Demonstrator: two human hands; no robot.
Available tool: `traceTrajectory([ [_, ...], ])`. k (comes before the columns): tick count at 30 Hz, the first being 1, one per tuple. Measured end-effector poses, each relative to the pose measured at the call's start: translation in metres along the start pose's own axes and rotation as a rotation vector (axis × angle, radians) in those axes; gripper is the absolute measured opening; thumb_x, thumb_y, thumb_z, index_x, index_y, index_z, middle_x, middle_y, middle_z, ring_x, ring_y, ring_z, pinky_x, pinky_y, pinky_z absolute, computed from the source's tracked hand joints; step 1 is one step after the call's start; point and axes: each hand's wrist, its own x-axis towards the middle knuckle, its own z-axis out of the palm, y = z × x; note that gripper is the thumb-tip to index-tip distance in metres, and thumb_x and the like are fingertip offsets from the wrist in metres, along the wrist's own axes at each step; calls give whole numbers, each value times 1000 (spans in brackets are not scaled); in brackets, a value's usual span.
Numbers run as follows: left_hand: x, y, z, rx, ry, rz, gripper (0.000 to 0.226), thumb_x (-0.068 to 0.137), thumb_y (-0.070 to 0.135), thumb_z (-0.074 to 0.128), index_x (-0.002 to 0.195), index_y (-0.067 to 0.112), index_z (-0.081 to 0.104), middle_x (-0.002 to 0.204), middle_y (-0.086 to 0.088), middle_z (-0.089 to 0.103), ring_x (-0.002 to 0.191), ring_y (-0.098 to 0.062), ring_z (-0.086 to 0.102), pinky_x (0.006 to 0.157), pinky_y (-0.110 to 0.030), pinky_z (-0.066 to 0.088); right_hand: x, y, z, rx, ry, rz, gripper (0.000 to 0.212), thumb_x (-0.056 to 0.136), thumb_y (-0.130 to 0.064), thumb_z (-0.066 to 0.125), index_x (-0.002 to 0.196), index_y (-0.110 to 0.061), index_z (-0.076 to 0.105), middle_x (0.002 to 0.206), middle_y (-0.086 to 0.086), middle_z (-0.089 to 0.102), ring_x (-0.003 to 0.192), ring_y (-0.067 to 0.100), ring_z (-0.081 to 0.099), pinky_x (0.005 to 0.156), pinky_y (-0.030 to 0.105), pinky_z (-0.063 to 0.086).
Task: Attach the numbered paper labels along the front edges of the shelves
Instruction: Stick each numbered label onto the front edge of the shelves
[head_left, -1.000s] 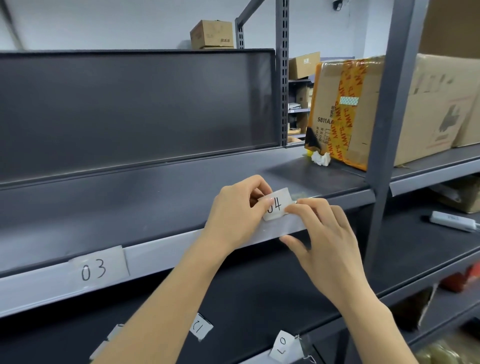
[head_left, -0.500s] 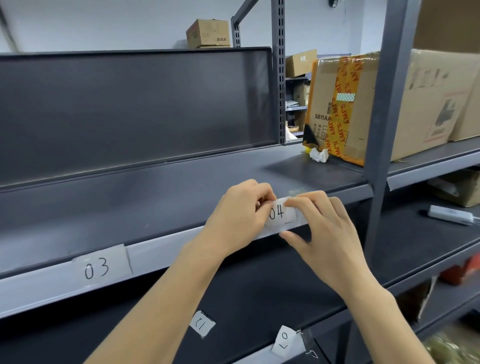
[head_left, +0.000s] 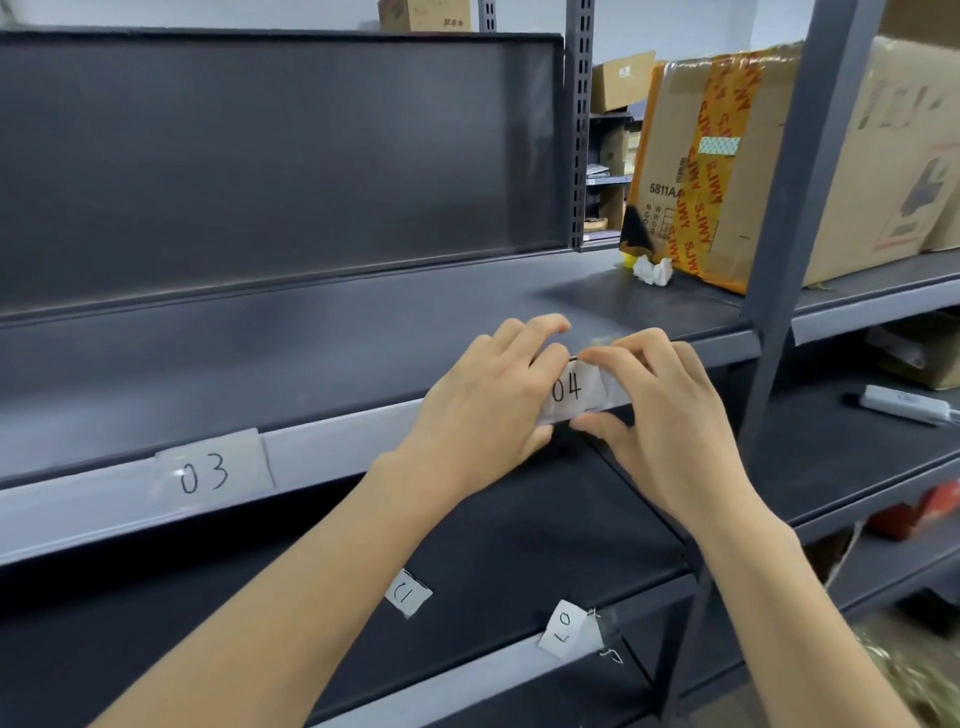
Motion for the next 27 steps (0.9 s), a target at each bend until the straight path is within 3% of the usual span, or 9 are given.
traceTrajectory([
  [4,-2,0,0,6,21,34,43,71,26,74,107,8,58,126,-6,58,103,-29,54,78,-41,50,-4,-1,3,16,21,20,55,74,-28,81,124,-21,59,116,-2,53,99,22,46,77,30,45],
  [9,-24,17,3,71,103,-68,54,80,33,65,128,11,56,139,-3,52,122,-25,49,96,-34,38,-38,-19,18,154,51,164,66,83,-31,66,143,-18,41,148,-1,37,131,20,33,109,23,26],
  [11,-58,40,15,-62,218,-134,46,85,28,58,129,13,58,141,-2,51,129,-23,46,102,-33,34,-63,-29,30,244,124,261,61,85,-26,65,141,-15,43,151,1,34,133,21,34,108,12,17],
  [13,-104,63,39,-193,243,-209,38,85,22,58,121,14,63,138,-2,55,130,-21,46,103,-34,37,-93,-38,49,345,159,388,52,86,-20,64,136,-14,48,145,3,41,129,22,40,103,14,25],
  [17,-205,90,107,-202,-189,-542,45,78,34,50,119,19,62,140,0,52,134,-20,42,100,-41,45,-160,-50,105,392,-115,658,49,83,-19,67,130,-14,53,135,6,48,124,28,43,93,32,37],
  [19,-245,96,130,-211,-385,-725,58,73,40,46,124,16,59,143,-5,50,135,-26,45,98,-45,48,-190,-58,134,371,-335,670,51,81,-20,70,129,-11,54,134,8,49,125,29,42,99,38,38],
  [21,-277,97,143,-223,-501,-851,67,74,38,48,137,16,48,152,-7,38,142,-27,34,112,-45,35,-212,-68,159,326,-472,601,49,78,-19,72,124,-8,58,128,10,56,123,31,46,101,40,37],
  [23,-296,96,144,-218,-560,-890,78,71,36,57,144,19,36,157,-3,29,145,-26,27,118,-41,22,-223,-77,176,280,-503,561,45,75,-17,73,118,-8,62,122,9,61,119,32,49,102,40,36],
  [27,-306,97,145,-237,-617,-896,88,57,40,68,139,17,45,151,-4,43,136,-26,44,103,-40,45,-228,-106,191,258,-396,504,38,76,-10,69,114,-7,66,125,10,62,124,33,50,101,44,42],
])
